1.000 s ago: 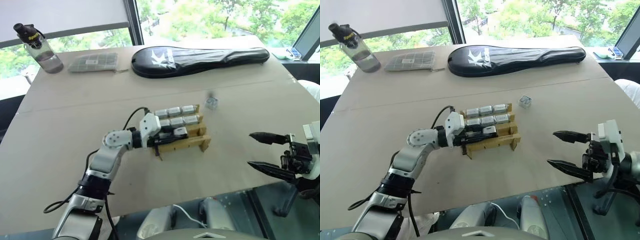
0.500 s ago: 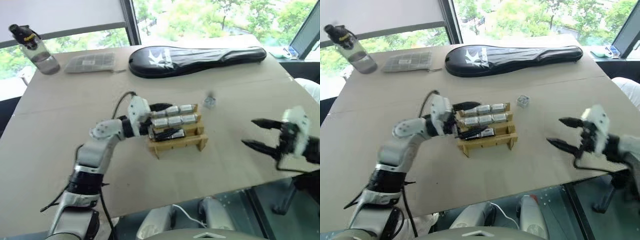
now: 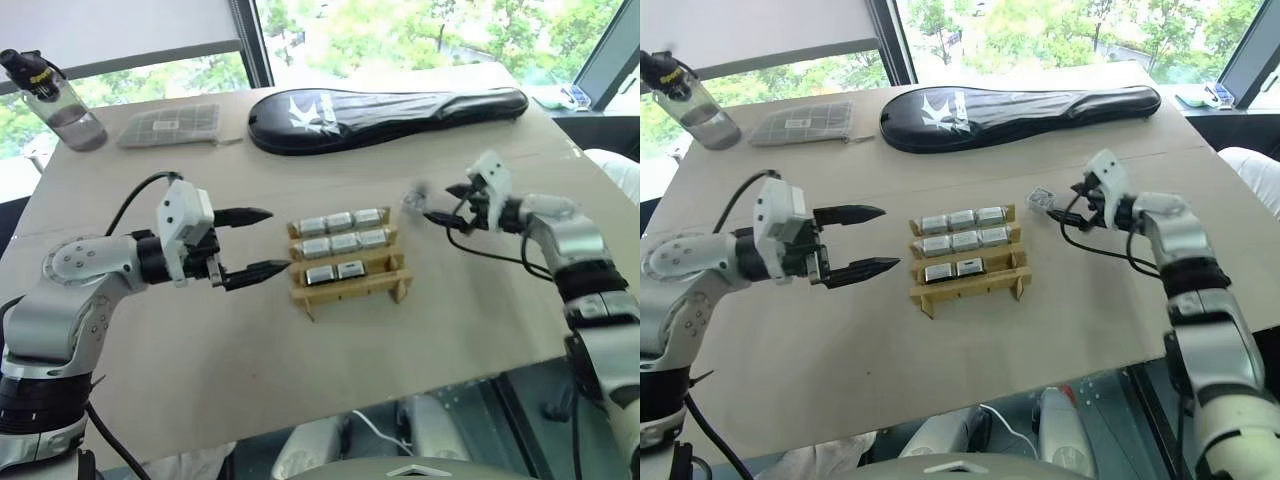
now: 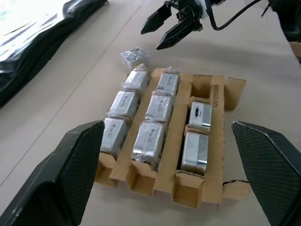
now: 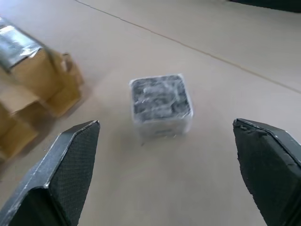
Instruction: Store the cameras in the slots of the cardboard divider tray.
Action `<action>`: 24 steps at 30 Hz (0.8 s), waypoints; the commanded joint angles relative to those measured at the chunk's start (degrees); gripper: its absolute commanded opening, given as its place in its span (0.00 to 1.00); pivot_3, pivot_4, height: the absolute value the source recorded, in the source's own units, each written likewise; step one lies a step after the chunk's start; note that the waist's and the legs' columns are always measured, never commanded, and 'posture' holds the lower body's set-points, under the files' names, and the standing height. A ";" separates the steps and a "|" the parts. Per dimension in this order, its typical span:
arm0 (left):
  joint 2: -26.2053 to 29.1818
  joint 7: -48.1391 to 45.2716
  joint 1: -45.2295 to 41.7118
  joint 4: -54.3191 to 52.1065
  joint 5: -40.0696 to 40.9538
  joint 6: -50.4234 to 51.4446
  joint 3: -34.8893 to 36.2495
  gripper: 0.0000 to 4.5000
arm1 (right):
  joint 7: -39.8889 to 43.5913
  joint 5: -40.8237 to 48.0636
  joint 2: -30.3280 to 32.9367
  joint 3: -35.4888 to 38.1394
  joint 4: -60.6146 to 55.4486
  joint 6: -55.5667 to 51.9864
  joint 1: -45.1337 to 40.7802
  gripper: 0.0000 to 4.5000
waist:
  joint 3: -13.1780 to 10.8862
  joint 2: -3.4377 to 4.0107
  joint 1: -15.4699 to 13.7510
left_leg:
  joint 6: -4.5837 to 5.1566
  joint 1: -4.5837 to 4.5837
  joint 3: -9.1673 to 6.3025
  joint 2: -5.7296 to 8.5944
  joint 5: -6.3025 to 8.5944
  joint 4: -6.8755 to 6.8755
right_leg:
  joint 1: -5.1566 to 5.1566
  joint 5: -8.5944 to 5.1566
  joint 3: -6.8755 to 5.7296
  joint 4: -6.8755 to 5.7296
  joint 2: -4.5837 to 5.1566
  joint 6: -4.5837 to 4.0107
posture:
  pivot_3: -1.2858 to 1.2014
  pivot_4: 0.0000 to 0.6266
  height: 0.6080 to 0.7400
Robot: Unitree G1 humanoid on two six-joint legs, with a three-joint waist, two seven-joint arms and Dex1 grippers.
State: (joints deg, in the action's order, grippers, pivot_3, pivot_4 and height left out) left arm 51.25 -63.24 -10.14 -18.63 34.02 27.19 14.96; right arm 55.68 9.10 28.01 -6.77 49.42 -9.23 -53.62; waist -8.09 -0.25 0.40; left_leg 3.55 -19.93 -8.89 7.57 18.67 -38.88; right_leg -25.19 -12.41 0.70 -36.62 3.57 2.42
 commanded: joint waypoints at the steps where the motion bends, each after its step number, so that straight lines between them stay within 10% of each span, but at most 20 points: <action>1: 0.72 0.70 1.08 -3.11 1.25 -0.21 2.78 1.00 | 1.71 -2.64 -1.72 0.45 9.55 7.36 -4.63 1.00 | 0.00 0.00 0.43 | 0.00 0.00 0.00 0.00 0.00 0.00 | 0.00 0.00 0.00 0.01 0.00 0.00 | 0.52 0.24 1.00; 24: 0.63 4.35 9.92 -9.32 3.03 0.45 9.40 1.00 | -9.22 -11.37 -12.32 3.42 26.48 13.27 -13.40 1.00 | -0.04 0.08 2.27 | -0.02 0.06 0.10 -0.02 -0.01 0.03 | -0.06 0.00 0.12 -0.13 -0.05 -0.02 | 0.52 0.24 1.00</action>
State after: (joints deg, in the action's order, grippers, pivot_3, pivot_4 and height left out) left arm 51.18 -59.34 -0.49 -26.34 36.20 27.73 22.38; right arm 47.47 -2.04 15.80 -4.43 76.35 2.87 -65.35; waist -8.14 -0.16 2.66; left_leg 3.53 -19.87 -8.79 7.54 18.67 -38.85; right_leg -25.24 -12.40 0.83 -36.75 3.51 2.41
